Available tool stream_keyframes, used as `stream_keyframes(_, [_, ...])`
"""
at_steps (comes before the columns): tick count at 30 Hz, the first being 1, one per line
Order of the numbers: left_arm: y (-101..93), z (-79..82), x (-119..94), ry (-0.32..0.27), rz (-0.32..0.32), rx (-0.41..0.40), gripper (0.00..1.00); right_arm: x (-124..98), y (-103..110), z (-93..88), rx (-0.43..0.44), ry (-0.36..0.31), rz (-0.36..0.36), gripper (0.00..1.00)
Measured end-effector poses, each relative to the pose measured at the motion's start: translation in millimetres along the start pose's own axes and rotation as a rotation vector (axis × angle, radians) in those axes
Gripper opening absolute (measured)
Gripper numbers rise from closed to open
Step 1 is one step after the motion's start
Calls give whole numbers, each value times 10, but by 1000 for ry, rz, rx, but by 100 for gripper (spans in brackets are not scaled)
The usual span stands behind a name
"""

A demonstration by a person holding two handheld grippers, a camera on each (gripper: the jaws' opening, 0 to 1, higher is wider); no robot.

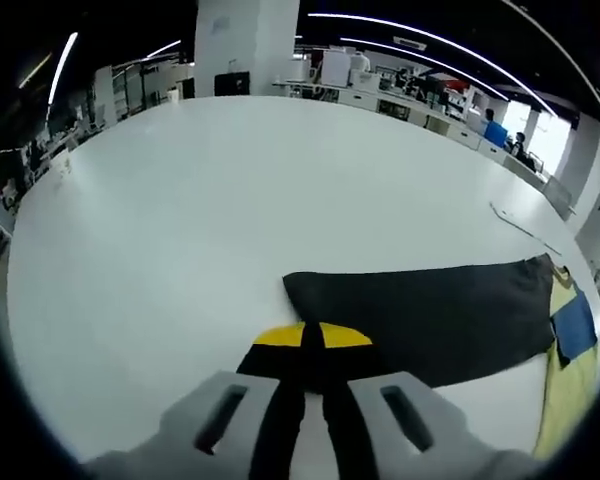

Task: Fold the garment on the visible template until the final outline fits inside the template.

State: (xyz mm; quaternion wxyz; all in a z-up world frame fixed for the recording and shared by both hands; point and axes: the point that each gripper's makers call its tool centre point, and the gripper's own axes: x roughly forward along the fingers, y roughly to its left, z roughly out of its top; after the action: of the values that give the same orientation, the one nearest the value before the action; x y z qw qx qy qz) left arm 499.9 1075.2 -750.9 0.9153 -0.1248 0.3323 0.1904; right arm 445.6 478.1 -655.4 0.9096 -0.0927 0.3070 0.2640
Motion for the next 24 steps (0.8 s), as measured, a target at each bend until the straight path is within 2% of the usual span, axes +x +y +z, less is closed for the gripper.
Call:
stream_keyframes(9, [-200, 208, -148, -53, -49, 30, 0, 7, 36, -21, -11, 3, 22, 99])
stream_keyframes(13, [-291, 291, -224, -75, -61, 14, 0, 7, 31, -18, -14, 2, 26, 99])
stream_keyframes(18, [-434, 333, -306, -83, -92, 32, 0, -1, 39, 3, -20, -4, 33, 99])
stream_keyframes(24, [-627, 396, -403, -102, -137, 34, 0, 6, 96, -52, -18, 5, 50, 99])
